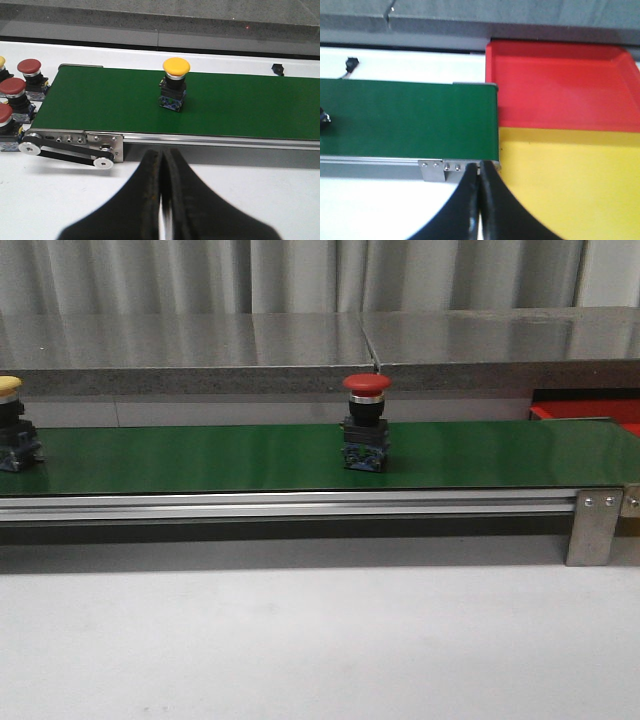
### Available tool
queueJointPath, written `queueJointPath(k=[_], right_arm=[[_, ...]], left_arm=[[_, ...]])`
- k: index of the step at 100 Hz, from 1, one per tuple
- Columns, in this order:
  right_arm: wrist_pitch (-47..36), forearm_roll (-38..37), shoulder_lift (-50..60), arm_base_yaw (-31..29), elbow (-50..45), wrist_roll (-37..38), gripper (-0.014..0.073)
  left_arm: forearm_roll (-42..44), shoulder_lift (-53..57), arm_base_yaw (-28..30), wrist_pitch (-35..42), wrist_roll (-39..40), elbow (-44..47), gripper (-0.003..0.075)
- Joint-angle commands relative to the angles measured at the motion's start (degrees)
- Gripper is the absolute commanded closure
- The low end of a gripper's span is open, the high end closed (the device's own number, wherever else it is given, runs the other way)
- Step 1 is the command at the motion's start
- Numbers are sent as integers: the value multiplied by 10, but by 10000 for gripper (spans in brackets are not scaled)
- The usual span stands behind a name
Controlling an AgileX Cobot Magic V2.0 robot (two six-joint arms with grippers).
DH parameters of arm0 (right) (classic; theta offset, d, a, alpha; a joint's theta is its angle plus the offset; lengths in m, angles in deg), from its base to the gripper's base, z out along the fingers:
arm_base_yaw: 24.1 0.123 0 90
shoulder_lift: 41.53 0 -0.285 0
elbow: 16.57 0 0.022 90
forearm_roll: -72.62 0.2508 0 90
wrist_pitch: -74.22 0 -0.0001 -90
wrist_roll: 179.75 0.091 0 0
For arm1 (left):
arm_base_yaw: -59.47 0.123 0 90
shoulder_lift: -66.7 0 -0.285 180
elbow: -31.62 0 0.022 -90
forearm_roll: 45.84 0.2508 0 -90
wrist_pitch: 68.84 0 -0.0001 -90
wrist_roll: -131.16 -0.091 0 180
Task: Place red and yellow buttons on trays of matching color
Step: 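Grasp the red button at the belt's end with the right gripper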
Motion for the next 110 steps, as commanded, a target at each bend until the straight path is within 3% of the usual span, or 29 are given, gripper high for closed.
queueJointPath(k=[1, 35, 42, 51, 66, 73, 87, 110], right_arm=[[13, 0, -68, 2, 69, -2, 662], [-4, 3, -217, 2, 119, -2, 653], [4, 8, -229, 2, 119, -2, 604], [14, 9, -233, 2, 119, -2, 460], [18, 9, -234, 2, 119, -2, 62], [22, 17, -234, 2, 119, -2, -74], [21, 50, -236, 3, 119, -10, -30], [21, 86, -289, 46, 145, -96, -29]], left_arm=[[-5, -3, -4, 42, 2, -16, 739], [-5, -3, -4, 42, 2, -16, 739], [-5, -3, -4, 42, 2, -16, 739], [-5, -3, -4, 42, 2, -16, 739], [-5, -3, -4, 42, 2, -16, 739], [-5, -3, -4, 42, 2, -16, 739], [-5, -3, -4, 42, 2, -16, 739], [-5, -3, -4, 42, 2, -16, 739]])
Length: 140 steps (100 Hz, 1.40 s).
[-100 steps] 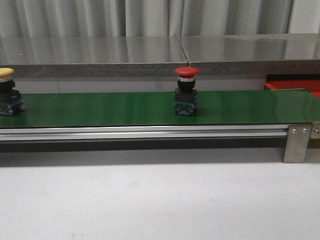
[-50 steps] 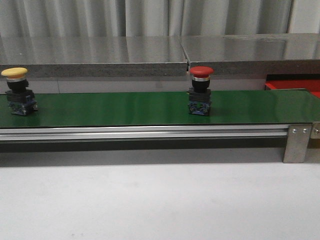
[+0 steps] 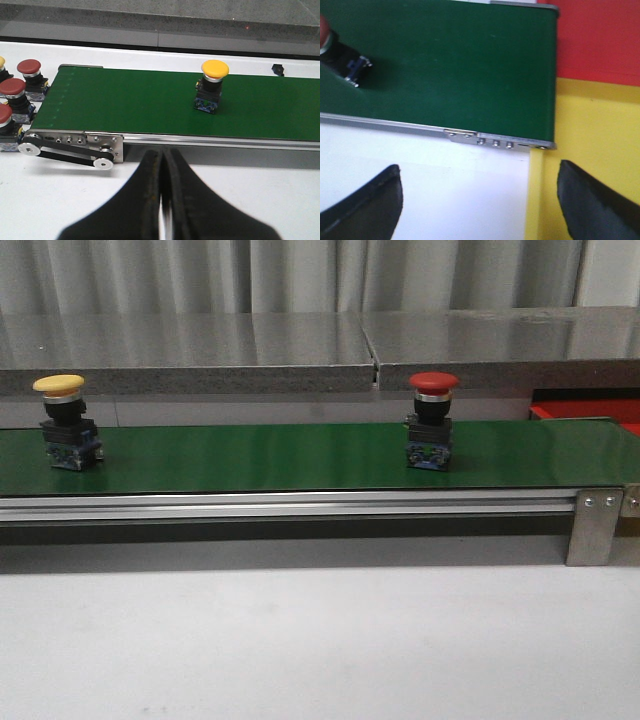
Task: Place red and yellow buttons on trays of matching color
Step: 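Grasp the red button at the belt's end with the right gripper, then lower the red button into the red tray and open the right gripper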
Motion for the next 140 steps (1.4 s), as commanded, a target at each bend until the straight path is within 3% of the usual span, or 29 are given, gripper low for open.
queueJointPath(k=[1, 37, 76, 85, 100, 107, 125, 140], right_arm=[[-26, 11, -18, 17, 34, -34, -29], [-26, 11, -168, 93, 150, -39, -29], [-16, 12, -284, 103, 259, -39, -22], [-15, 12, -293, 103, 262, -39, 62], [14, 12, -294, 102, 262, -39, 358], [27, 9, -294, 102, 263, -39, 445], [47, -1, -294, 88, 286, -39, 464], [82, -5, -294, 40, 343, -39, 464]], left_arm=[[-5, -3, -4, 42, 2, -16, 739], [-5, -3, -4, 42, 2, -16, 739], [-5, -3, -4, 42, 2, -16, 739], [-5, -3, -4, 42, 2, -16, 739], [-5, -3, -4, 42, 2, -16, 739], [-5, -3, -4, 42, 2, -16, 739], [-5, -3, -4, 42, 2, -16, 739], [-5, -3, -4, 42, 2, -16, 739]])
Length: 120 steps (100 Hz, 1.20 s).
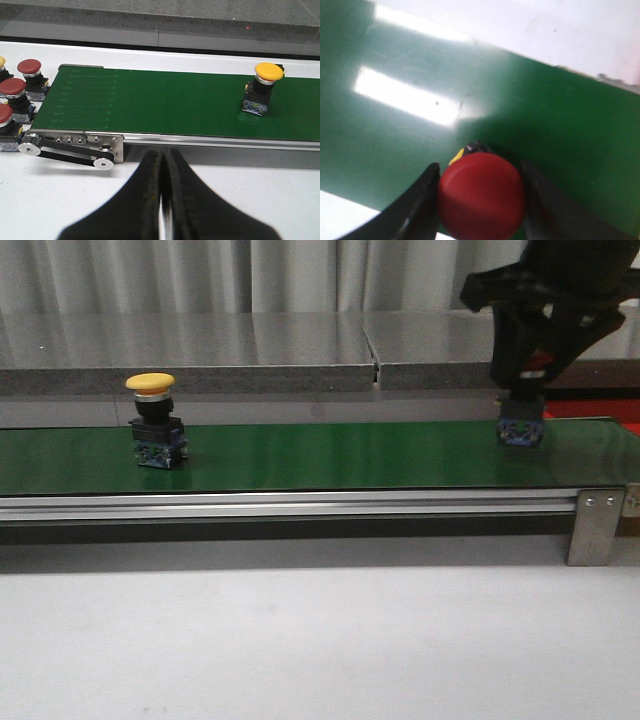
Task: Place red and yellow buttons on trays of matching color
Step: 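Lower the red button into the red tray and open the right gripper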
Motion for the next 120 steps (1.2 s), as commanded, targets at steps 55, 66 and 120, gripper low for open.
queueJointPath(k=[55, 66, 120], right_arm=[[-55, -8, -37, -222, 111, -6, 464], [-81, -8, -69, -225, 111, -6, 464], [-145, -10, -155, -238, 113, -6, 464]], left_arm=[[-5, -3, -4, 42, 2, -16, 739], [-5, -3, -4, 42, 2, -16, 739], [-5, -3, -4, 42, 2, -16, 739]])
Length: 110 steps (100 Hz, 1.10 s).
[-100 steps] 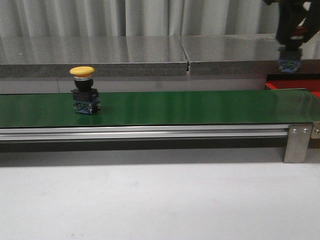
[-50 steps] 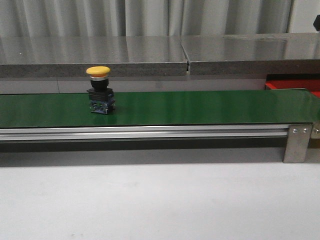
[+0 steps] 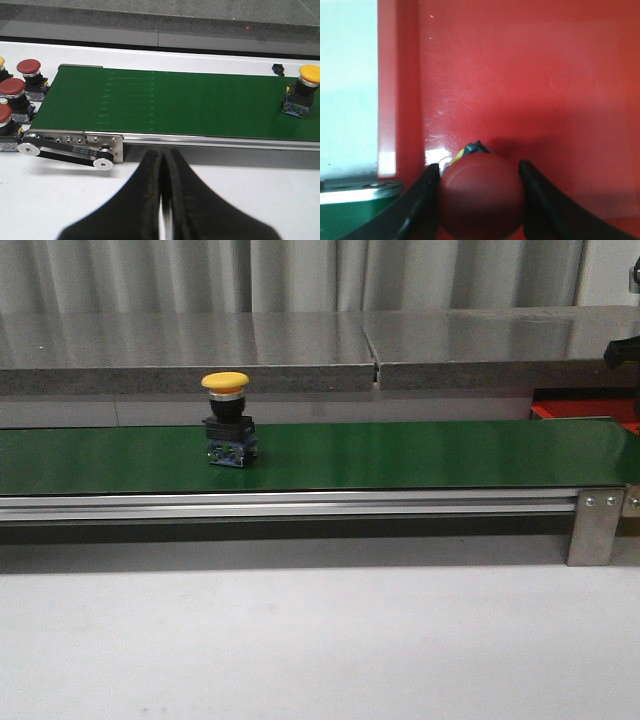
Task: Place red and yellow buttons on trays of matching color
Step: 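Lower the red button into the red tray and open the right gripper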
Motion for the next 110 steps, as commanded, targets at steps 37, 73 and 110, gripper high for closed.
queueJointPath(k=[37, 73, 110], right_arm=[[-16, -2, 19, -17, 19, -6, 199], [-20, -1, 54, -17, 48, -6, -61], [26, 11, 196, 41, 30, -84, -61]], left_arm=[[-5, -3, -4, 42, 2, -16, 739], [-5, -3, -4, 42, 2, -16, 739], [-5, -3, -4, 42, 2, -16, 739]])
